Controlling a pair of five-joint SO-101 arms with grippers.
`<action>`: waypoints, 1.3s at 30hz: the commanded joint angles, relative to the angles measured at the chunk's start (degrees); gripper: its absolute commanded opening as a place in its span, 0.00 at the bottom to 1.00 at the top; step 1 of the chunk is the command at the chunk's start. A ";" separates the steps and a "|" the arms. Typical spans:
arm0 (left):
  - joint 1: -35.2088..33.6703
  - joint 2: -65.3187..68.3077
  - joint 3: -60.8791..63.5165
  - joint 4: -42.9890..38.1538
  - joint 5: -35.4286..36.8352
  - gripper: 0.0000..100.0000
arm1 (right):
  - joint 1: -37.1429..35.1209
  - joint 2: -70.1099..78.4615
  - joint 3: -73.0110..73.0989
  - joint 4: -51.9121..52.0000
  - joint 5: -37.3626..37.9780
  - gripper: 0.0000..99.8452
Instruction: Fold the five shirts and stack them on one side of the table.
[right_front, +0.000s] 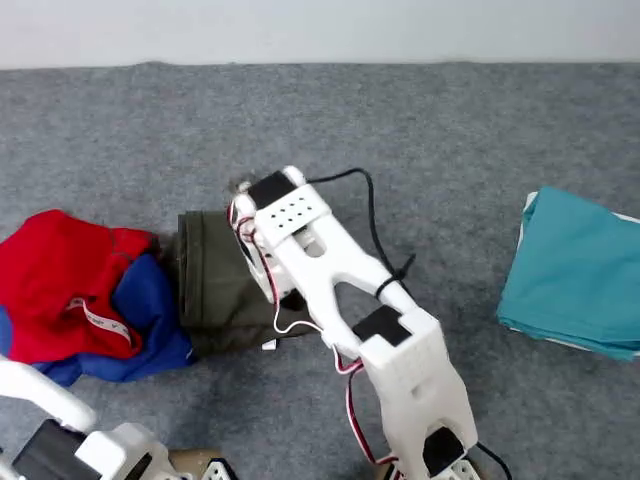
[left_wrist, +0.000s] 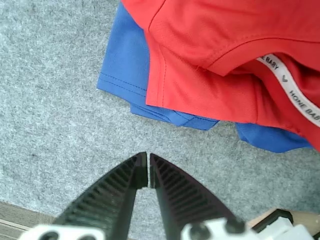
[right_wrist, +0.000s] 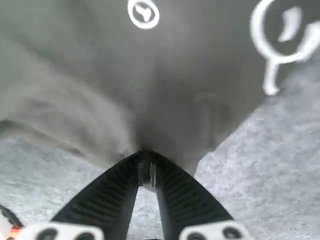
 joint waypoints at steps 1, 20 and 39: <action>0.44 -2.81 -0.57 -0.97 -0.26 0.02 | -1.71 2.24 -0.09 2.33 0.53 0.01; 0.44 -2.81 -0.66 -2.20 -0.44 0.02 | -1.36 -16.40 10.11 2.51 0.26 0.13; 0.53 -2.81 -0.66 -2.11 -0.44 0.02 | -1.45 6.11 -0.97 -1.45 -4.40 0.29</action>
